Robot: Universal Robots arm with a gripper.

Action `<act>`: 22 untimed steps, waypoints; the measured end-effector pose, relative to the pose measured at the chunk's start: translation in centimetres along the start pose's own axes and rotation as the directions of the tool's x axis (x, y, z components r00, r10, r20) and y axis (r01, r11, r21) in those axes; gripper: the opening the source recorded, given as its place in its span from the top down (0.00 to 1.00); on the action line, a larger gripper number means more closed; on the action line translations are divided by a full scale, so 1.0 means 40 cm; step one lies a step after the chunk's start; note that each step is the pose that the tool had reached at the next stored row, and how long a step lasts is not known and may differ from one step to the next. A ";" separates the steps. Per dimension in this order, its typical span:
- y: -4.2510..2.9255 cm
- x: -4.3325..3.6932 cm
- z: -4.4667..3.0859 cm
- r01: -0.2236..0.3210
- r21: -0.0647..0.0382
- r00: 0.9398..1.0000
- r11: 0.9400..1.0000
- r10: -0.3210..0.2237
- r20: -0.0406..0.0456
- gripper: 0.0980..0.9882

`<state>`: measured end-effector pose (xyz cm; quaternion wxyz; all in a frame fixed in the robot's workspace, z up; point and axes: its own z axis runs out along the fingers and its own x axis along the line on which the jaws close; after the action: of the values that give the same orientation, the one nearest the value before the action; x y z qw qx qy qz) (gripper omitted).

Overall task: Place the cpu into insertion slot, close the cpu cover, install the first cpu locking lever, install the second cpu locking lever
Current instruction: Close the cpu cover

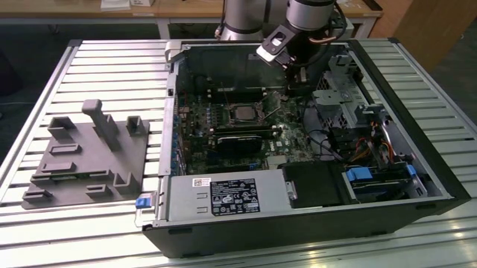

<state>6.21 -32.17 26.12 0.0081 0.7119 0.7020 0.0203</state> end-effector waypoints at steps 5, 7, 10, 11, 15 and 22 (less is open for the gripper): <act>0.002 0.000 0.006 0.000 0.000 1.000 1.000 0.000 0.000 0.99; 0.002 0.000 0.012 0.000 0.000 1.000 1.000 0.000 0.000 0.99; 0.002 0.000 0.025 0.000 0.000 1.000 1.000 0.000 0.000 0.99; 0.001 -0.001 0.030 0.000 0.000 1.000 1.000 0.000 0.000 0.99; 0.001 -0.001 0.046 0.000 0.000 1.000 1.000 0.000 0.000 0.99; 0.000 -0.001 0.061 0.000 0.000 1.000 1.000 0.000 0.000 0.99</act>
<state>6.31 -32.17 23.69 0.0082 0.7119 0.7020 0.0201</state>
